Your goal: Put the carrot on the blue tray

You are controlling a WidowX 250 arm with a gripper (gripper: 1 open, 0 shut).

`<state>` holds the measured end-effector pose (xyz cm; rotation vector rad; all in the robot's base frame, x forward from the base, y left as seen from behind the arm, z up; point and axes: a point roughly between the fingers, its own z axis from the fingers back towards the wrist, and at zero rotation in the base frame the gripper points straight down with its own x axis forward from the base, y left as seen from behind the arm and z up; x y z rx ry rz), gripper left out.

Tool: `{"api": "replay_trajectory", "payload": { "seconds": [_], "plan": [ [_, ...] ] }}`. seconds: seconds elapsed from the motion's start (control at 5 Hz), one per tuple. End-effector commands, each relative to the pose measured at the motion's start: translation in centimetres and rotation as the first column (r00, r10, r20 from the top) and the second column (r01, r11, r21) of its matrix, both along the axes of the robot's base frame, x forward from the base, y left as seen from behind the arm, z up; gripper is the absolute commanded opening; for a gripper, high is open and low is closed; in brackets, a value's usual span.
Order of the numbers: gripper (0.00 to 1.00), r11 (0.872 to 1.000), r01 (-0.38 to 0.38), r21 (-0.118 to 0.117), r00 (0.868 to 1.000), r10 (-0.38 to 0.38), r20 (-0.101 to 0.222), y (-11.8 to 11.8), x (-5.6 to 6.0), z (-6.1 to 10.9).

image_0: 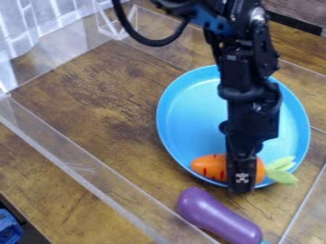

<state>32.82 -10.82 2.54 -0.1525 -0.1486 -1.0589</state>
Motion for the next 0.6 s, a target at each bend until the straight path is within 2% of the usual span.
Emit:
{"api": "replay_trajectory", "payload": {
  "seconds": [0.0,0.2,0.4],
  "plan": [
    [0.0,0.999,0.038,0.03,0.998,-0.037,-0.045,1.29,-0.14,-1.23],
    [0.0,0.995,0.091,0.037,0.995,-0.089,-0.054,1.93,0.11,-0.88],
    [0.0,0.994,0.098,0.04,0.994,-0.095,-0.062,1.62,-0.01,-0.76]
  ]
}}
